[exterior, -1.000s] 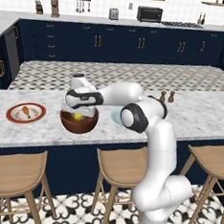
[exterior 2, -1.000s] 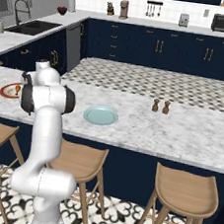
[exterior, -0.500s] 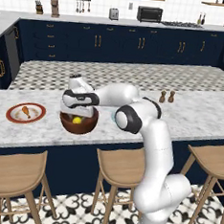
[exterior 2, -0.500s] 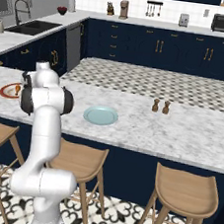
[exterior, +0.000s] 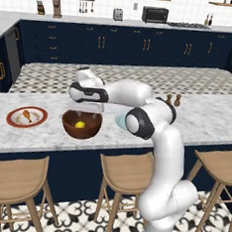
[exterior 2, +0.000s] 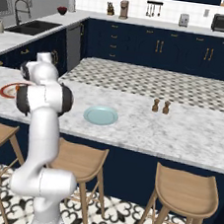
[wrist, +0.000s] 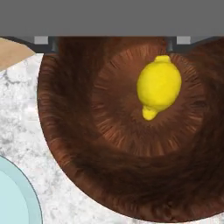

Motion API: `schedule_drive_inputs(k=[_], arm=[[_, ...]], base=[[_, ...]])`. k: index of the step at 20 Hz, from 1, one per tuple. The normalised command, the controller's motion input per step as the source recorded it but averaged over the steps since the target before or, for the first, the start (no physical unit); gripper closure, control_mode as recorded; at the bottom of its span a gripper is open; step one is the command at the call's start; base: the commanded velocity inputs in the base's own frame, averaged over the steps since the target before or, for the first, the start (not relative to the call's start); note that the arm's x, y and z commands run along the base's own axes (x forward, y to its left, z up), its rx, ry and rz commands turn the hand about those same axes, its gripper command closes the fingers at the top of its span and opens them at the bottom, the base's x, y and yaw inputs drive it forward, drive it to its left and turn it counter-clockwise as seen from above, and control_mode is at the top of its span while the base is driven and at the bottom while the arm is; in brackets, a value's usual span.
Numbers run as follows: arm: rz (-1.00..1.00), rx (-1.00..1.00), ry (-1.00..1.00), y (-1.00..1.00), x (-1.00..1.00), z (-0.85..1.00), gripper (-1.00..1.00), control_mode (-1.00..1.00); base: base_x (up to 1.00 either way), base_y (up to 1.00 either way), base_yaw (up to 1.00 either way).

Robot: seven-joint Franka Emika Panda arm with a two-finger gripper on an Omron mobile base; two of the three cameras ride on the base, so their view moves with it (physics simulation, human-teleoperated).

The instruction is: Pick the chicken drumstick and lemon from their plates and place them in the bowl. Then put the bowl in the fridge.

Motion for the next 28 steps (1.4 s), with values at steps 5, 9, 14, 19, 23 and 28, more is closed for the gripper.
schedule_drive_inputs(k=[5, 9, 14, 19, 23, 28], arm=[[0.2, 0.0, 0.0, -0.98, -0.77, 0.35, -1.0, -1.0], [0.45, 0.04, -0.01, -1.0, -0.78, 0.11, -1.0, -1.0], [0.26, 0.05, 0.0, -1.0, -0.45, 0.36, -1.0, -1.0], [0.03, 0.05, -0.01, -0.96, -0.78, 0.26, -1.0, -1.0], [0.0, 0.05, 0.0, -0.76, -0.79, 0.34, -1.0, -1.0], [0.0, 0.03, 0.0, -0.32, -0.41, 0.3, -1.0, 1.0]], base=[[0.0, 0.0, 0.0], [0.0, 0.0, 0.0], [0.0, 0.0, 0.0], [0.0, 0.0, 0.0], [0.0, 0.0, 0.0], [-0.1, 0.0, 0.0]])
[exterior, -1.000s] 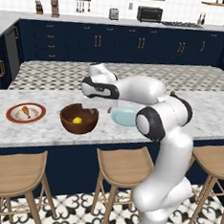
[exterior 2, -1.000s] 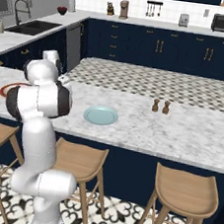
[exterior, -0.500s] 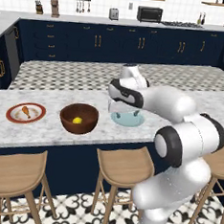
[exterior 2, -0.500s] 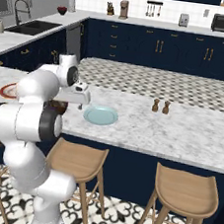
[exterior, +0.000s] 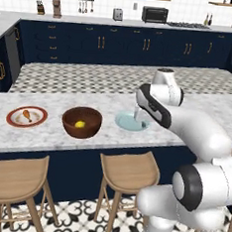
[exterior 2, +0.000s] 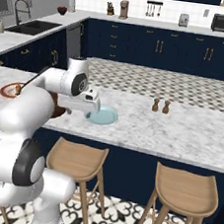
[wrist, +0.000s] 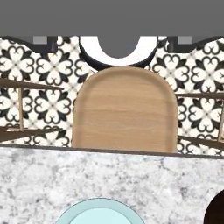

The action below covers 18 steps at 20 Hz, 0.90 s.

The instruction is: Pick the chicken drumstick and lemon from their plates and place them in the bowl. Then put the bowl in the fridge.

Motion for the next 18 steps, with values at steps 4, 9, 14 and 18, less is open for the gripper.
schedule_drive_inputs(k=[4, 9, 14, 18], arm=[[0.0, 0.0, 0.0, 0.0, 0.0, 0.0, -1.0, 1.0], [0.0, 0.0, 0.0, 0.0, 0.0, 0.0, -1.0, 1.0], [0.0, 0.0, 0.0, 0.0, 0.0, 0.0, -1.0, 1.0], [0.0, 0.0, 0.0, 0.0, 0.0, 0.0, -1.0, 1.0]], base=[[-0.66, 0.46, 0.0], [-0.41, 1.0, 0.0], [0.06, 1.0, 0.0], [0.68, 0.95, 0.0]])
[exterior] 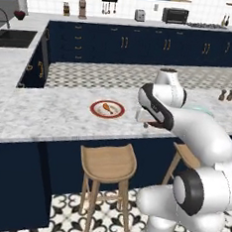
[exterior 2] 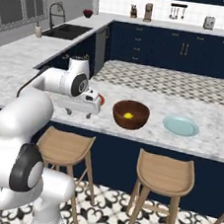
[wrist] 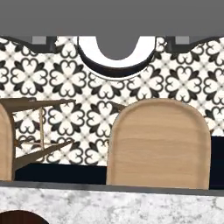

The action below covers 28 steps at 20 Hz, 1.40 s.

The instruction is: Pick the chicken drumstick and lemon from their plates and place them in the bowl. Then put the bowl in the fridge.

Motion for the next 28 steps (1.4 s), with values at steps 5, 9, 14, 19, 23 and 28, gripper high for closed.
schedule_drive_inputs(k=[5, 9, 14, 19, 23, 28], arm=[[0.0, 0.0, 0.0, 0.0, 0.0, 0.0, -1.0, 1.0], [0.0, 0.0, 0.0, 0.0, 0.0, 0.0, -1.0, 1.0], [0.07, -0.01, 0.04, 0.14, 0.6, -0.04, -1.0, -1.0], [0.16, -0.09, 0.0, 0.44, 1.0, -0.34, -1.0, -1.0], [0.13, -0.01, 0.0, 0.23, 1.0, -0.38, -1.0, -1.0], [0.08, 0.0, 0.06, 0.13, 0.99, -0.41, -1.0, -1.0]], base=[[1.0, 0.3, 0.0], [1.0, 0.12, 0.0], [0.4, 0.16, 0.0], [0.0, 0.0, 0.0], [0.0, 0.0, 0.0], [0.0, 0.0, 0.0]])
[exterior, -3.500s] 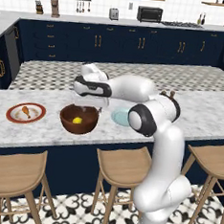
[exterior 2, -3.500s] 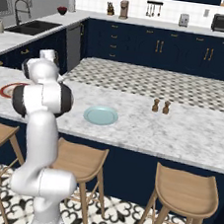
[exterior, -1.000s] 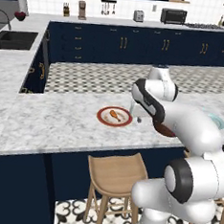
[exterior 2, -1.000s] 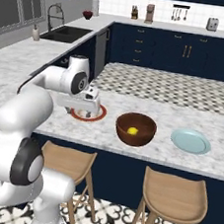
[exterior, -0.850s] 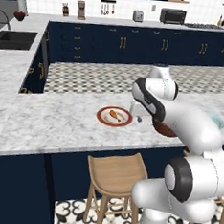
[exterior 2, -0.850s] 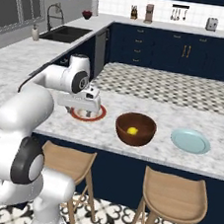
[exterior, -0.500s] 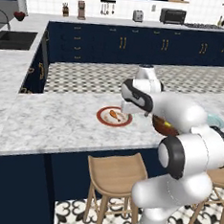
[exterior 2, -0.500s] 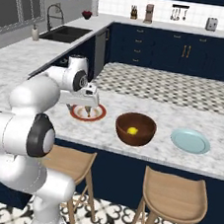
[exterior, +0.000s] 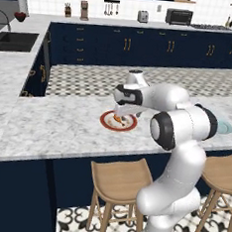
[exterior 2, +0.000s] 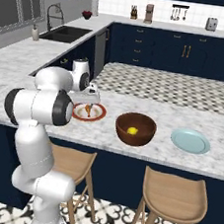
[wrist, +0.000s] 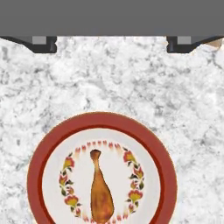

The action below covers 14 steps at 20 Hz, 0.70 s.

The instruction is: Pick the chicken drumstick and lemon from their plates and place them in the bowl. Then put the bowl in the fridge.

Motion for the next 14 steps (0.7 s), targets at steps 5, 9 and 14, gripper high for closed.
schedule_drive_inputs(k=[5, 9, 14], arm=[[0.05, 0.0, 0.05, 0.26, 0.95, -0.38, -1.0, -1.0], [0.04, 0.0, 0.04, 0.08, 0.9, -0.32, -1.0, -1.0], [0.04, 0.0, 0.05, 0.03, 0.69, -0.41, -1.0, -1.0]], base=[[0.0, 0.0, 0.0], [0.0, 0.0, 0.0], [0.0, 0.0, 0.0]])
